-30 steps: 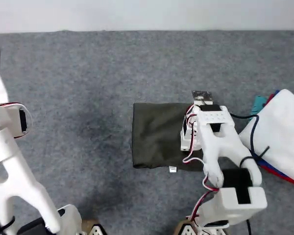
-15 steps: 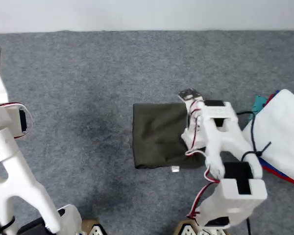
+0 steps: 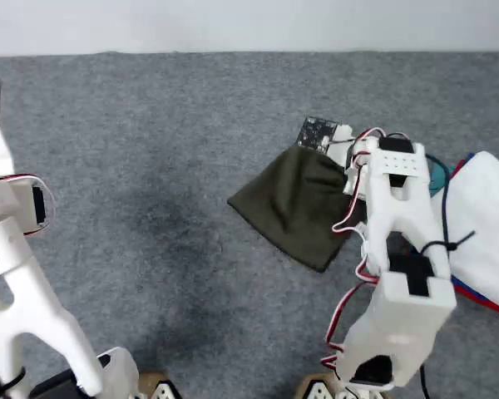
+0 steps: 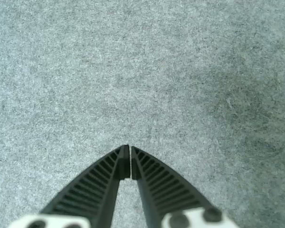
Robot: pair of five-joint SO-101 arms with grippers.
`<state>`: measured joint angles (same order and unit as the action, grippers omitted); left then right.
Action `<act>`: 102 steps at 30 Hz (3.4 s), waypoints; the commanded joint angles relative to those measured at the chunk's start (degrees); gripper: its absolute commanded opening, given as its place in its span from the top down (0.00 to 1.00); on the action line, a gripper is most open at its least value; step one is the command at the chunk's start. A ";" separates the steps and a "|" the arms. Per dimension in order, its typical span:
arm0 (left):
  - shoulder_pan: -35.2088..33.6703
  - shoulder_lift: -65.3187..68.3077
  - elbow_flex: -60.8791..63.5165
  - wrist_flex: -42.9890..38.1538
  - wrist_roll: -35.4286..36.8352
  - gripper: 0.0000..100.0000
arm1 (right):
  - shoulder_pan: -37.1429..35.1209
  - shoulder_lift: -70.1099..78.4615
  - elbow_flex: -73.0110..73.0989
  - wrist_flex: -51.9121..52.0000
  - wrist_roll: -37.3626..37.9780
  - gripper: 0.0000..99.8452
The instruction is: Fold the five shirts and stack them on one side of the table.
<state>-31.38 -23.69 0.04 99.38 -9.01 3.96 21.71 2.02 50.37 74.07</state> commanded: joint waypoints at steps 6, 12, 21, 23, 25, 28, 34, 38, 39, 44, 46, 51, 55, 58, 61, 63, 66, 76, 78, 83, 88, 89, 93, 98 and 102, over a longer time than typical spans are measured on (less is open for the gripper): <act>0.00 -1.93 1.19 1.14 -0.44 0.99 | 0.04 -4.18 -6.95 -2.59 -25.76 0.77; 0.09 -1.93 0.84 0.97 -0.53 0.99 | -1.89 -12.62 -6.95 7.96 -51.34 0.74; 0.09 -2.02 0.84 0.97 -0.53 0.99 | -8.84 -15.78 -6.51 23.69 -87.56 0.74; 0.09 -2.02 0.84 1.05 -0.53 0.99 | -9.80 -15.08 -5.80 23.96 -92.22 0.74; 0.09 -2.02 0.84 1.05 -0.53 0.99 | -10.33 -13.14 -5.63 23.08 -94.86 0.73; 0.09 -2.02 1.01 1.05 -0.53 0.99 | -10.33 -9.10 -5.71 20.44 -98.73 0.65; 0.09 -1.67 1.10 1.05 -0.53 0.99 | -10.42 -2.42 -5.71 15.69 -102.59 0.51; 0.09 -1.67 1.10 1.05 -0.53 0.99 | -10.42 2.86 -5.71 10.42 -103.21 0.56; 0.09 -1.67 1.10 1.05 -0.53 0.99 | -10.33 4.44 -5.71 9.19 -103.21 0.57; 0.09 -1.67 1.10 1.05 -0.53 0.99 | -9.71 9.80 -5.80 7.43 -103.12 0.72; 0.09 -1.67 1.10 1.05 -0.53 0.99 | -9.54 10.68 -5.80 7.69 -103.12 0.80; 0.09 -1.58 1.10 1.05 -0.53 0.99 | -8.75 10.77 -9.41 12.79 -99.60 0.99; 0.09 -1.76 1.10 1.05 -0.53 0.99 | -8.75 9.71 -18.46 23.34 -88.70 0.99; 0.09 -1.93 1.10 1.05 -0.53 0.99 | -8.66 6.29 -25.76 32.31 -84.31 0.99; 0.09 -1.93 1.10 1.05 -0.53 0.99 | -8.66 1.54 -32.18 39.60 -81.76 0.99; 0.09 -1.93 1.10 1.05 -0.53 0.99 | -8.31 -1.71 -35.60 43.47 -80.18 0.99; 0.09 -1.93 1.10 1.05 -0.53 0.99 | -6.73 -6.29 -39.03 47.16 -79.38 0.99; 0.09 -1.76 1.10 1.05 -0.53 0.99 | 5.76 -17.19 -40.35 52.35 -69.10 0.99; 0.09 -1.76 1.10 1.05 -0.53 0.99 | 9.27 -18.51 -40.35 52.35 -65.67 0.99; 0.44 -1.58 1.10 1.05 -0.53 0.99 | 16.66 -18.95 -40.35 52.35 -58.55 0.99; 4.04 -1.58 1.19 1.05 -0.53 0.99 | 23.16 -18.77 -40.18 52.35 -54.15 0.99; 5.10 -1.58 1.19 1.05 -0.53 0.99 | 24.48 -18.33 -40.00 52.26 -53.45 0.99; 8.44 -1.58 1.19 1.05 -0.44 0.99 | 29.58 -14.46 -39.82 52.26 -49.93 0.99; 10.11 -1.58 1.19 1.05 -0.44 0.99 | 34.15 -7.08 -39.91 49.36 -45.71 0.93; 10.11 -1.49 1.19 0.97 -0.44 0.99 | 36.79 -6.11 -44.22 48.84 -50.46 0.71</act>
<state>-21.71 -23.87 1.54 99.38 -9.01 38.68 16.79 -35.69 99.69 26.42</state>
